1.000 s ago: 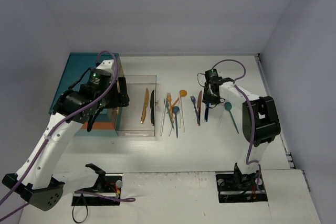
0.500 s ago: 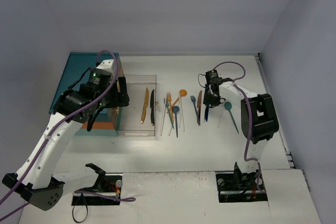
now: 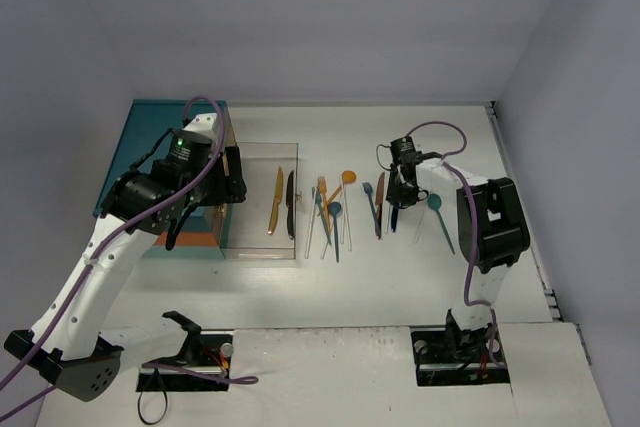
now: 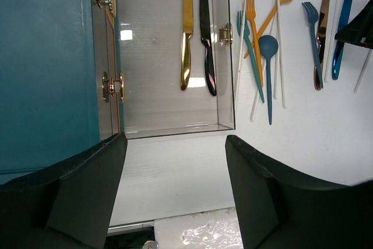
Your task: Sort the eating utensils into containers
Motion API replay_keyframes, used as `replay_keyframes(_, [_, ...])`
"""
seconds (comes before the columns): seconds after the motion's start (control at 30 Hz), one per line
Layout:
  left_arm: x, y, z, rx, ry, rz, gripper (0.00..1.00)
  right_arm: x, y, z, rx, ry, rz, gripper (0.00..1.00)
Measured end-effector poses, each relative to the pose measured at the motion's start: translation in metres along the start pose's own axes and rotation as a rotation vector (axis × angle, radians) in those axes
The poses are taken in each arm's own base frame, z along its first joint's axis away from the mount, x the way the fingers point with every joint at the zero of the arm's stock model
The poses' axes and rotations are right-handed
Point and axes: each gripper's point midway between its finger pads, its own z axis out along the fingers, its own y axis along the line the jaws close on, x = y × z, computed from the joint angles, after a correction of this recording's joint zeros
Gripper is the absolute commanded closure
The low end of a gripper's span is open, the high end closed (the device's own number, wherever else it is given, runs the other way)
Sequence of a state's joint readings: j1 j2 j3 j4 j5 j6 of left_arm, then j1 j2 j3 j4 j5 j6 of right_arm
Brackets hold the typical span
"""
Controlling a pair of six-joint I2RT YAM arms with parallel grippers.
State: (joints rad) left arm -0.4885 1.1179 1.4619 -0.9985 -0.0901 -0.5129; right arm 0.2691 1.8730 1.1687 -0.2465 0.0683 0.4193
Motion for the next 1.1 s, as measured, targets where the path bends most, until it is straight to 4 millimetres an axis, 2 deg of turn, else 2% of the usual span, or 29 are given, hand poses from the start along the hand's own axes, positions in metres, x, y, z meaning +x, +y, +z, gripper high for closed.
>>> replay_keyframes(0.13, [0.0,0.0,0.0,0.0,0.0,0.0,0.35,0.0,-0.002,0.0,0.008,-0.011,0.009,0.87])
replay_keyframes(0.23, [0.0,0.0,0.0,0.0,0.0,0.0,0.35,0.0,-0.004,0.0,0.013,-0.019,0.023,0.99])
replay_keyframes(0.6, [0.0,0.0,0.0,0.0,0.0,0.0,0.35,0.0,-0.005,-0.006,0.013,-0.016,0.016,1.0])
replay_keyframes(0.7, [0.0,0.0,0.0,0.0,0.0,0.0,0.35,-0.004,0.0,-0.022,-0.01,-0.034,0.005,1.0])
replay_keyframes(0.77, [0.0,0.0,0.0,0.0,0.0,0.0,0.35,-0.016,0.009,-0.04,-0.04,-0.081,0.001,1.0])
replay_keyframes(0.8, [0.0,0.0,0.0,0.0,0.0,0.0,0.35,-0.024,0.016,-0.051,-0.059,-0.108,-0.003,1.0])
replay_keyframes(0.87, [0.0,0.0,0.0,-0.001,-0.001,0.0,0.35,-0.039,0.043,-0.077,-0.119,-0.176,-0.02,1.0])
replay_keyframes(0.97, [-0.001,0.0,0.0,-0.003,-0.004,0.0,0.35,-0.052,0.105,-0.118,-0.247,-0.27,-0.065,1.0])
replay_keyframes(1.1, [-0.004,0.001,-0.001,-0.006,-0.012,0.0,0.35,-0.038,0.196,-0.164,-0.416,-0.321,-0.145,1.0])
